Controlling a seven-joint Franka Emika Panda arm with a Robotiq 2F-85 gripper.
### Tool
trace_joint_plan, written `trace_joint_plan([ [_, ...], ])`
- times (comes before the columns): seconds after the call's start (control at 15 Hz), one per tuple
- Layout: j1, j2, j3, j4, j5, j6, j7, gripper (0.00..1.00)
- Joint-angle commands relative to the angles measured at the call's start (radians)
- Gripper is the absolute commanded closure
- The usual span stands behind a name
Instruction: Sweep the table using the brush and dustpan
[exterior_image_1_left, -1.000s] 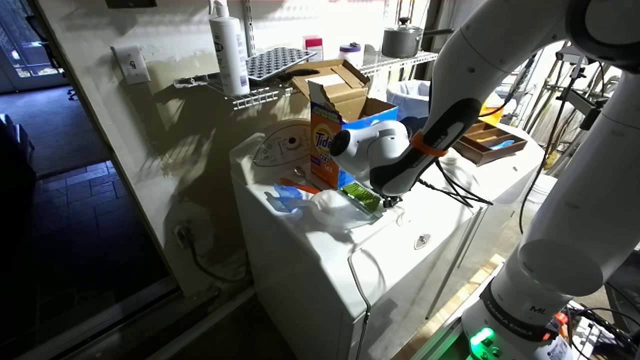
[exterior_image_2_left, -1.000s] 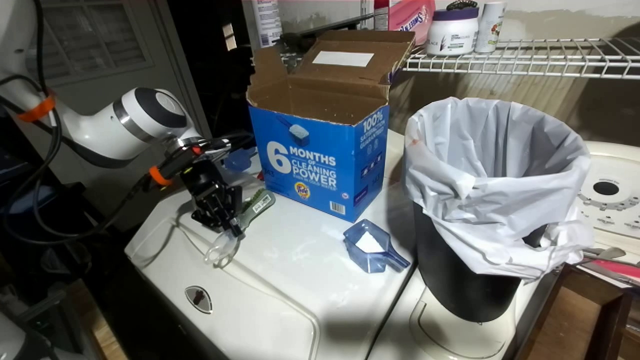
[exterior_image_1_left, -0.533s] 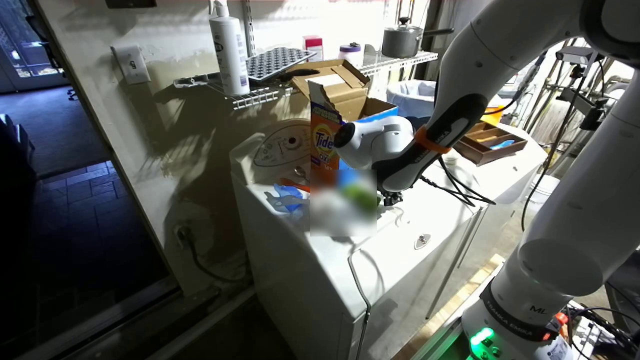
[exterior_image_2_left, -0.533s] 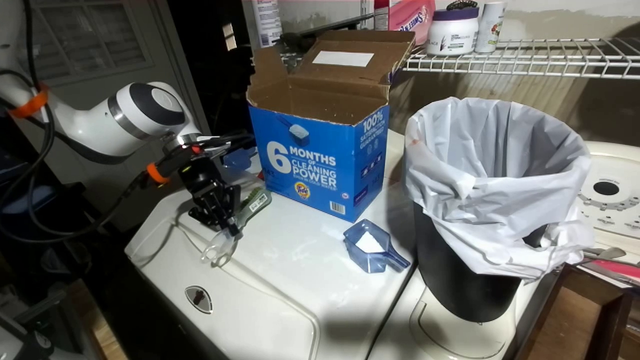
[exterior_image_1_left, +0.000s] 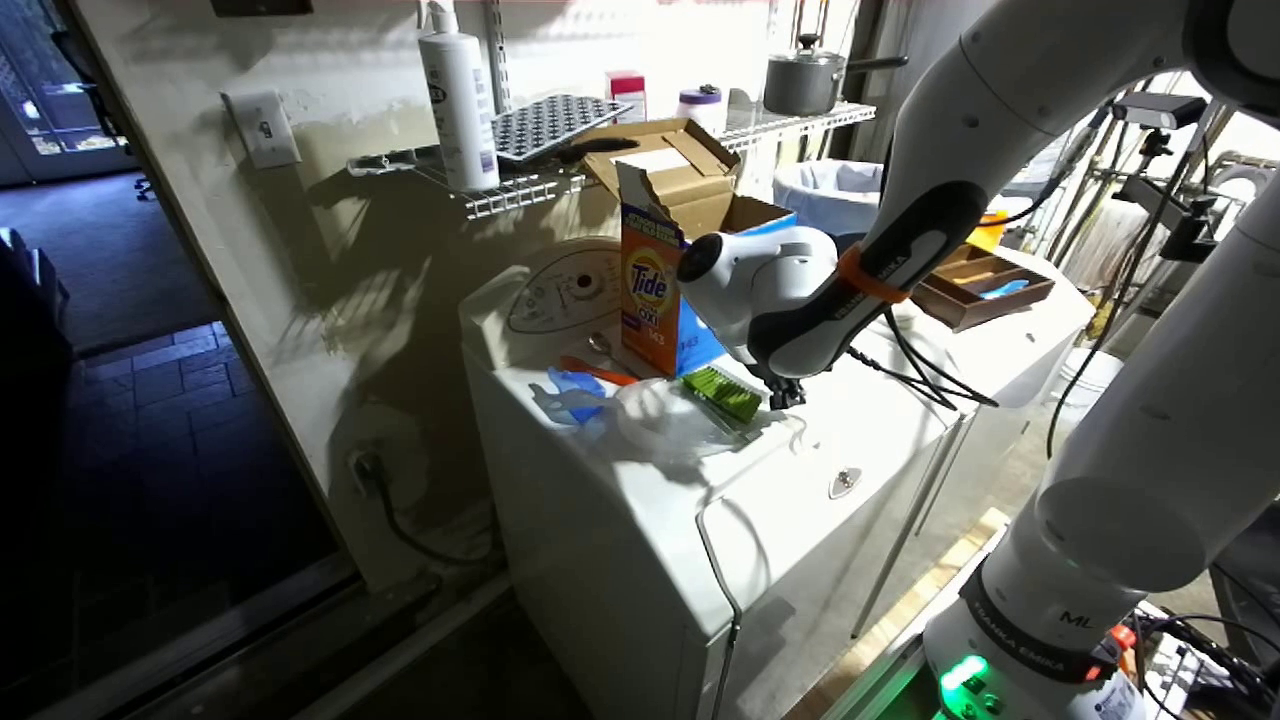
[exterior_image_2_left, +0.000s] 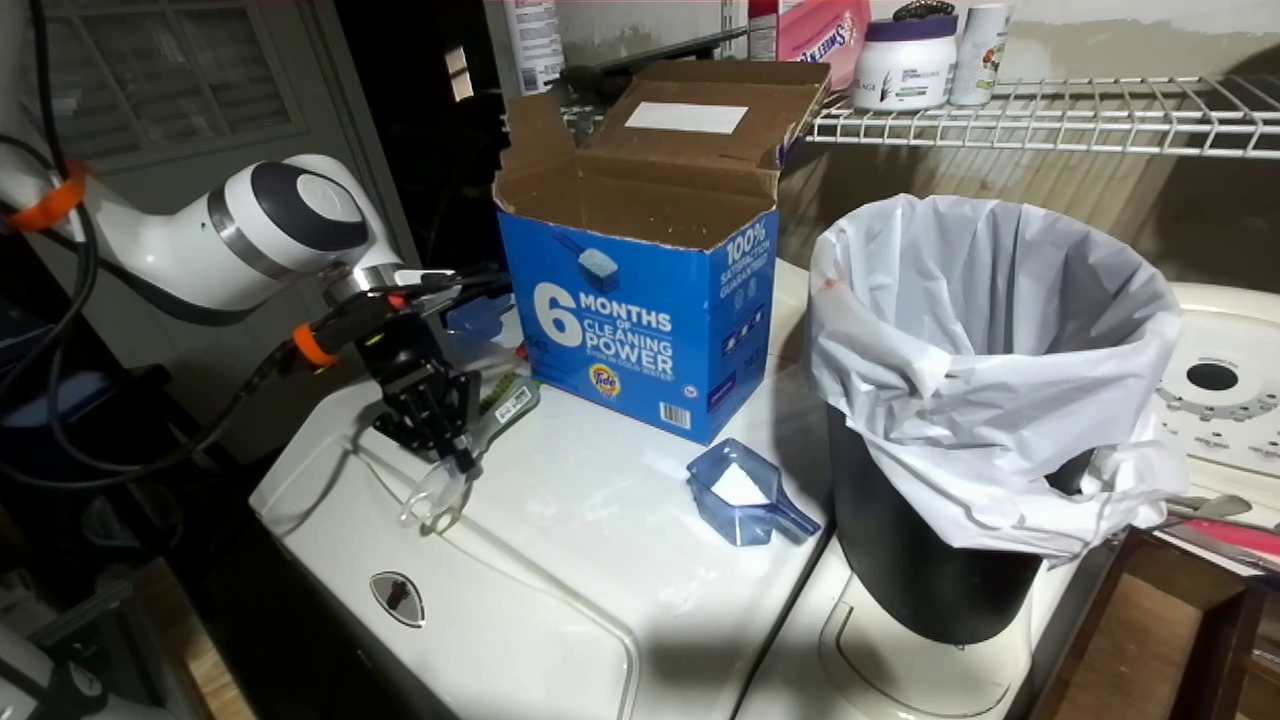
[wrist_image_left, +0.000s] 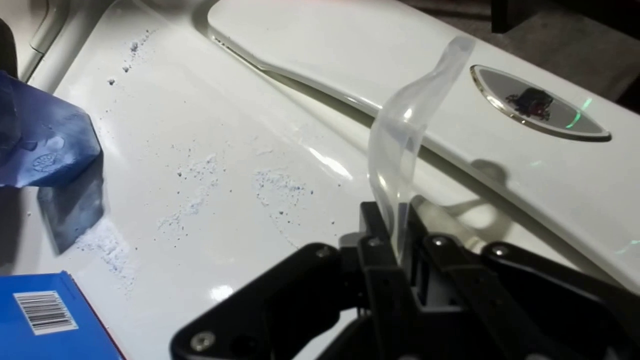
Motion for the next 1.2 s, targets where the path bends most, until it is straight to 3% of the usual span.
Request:
trace_joint_plan([
  [0.0,0.000,-0.052,-0.007,-0.036,0.064,0.051,-0.094,0.97],
  [0.27,-0.002,-0.083,-0.017,-0.053,0.106,0.074,-0.149,0.97],
  [1.13,-0.018,-0.179,-0.025,-0.092,0.081,0.046,-0.125,0.97],
])
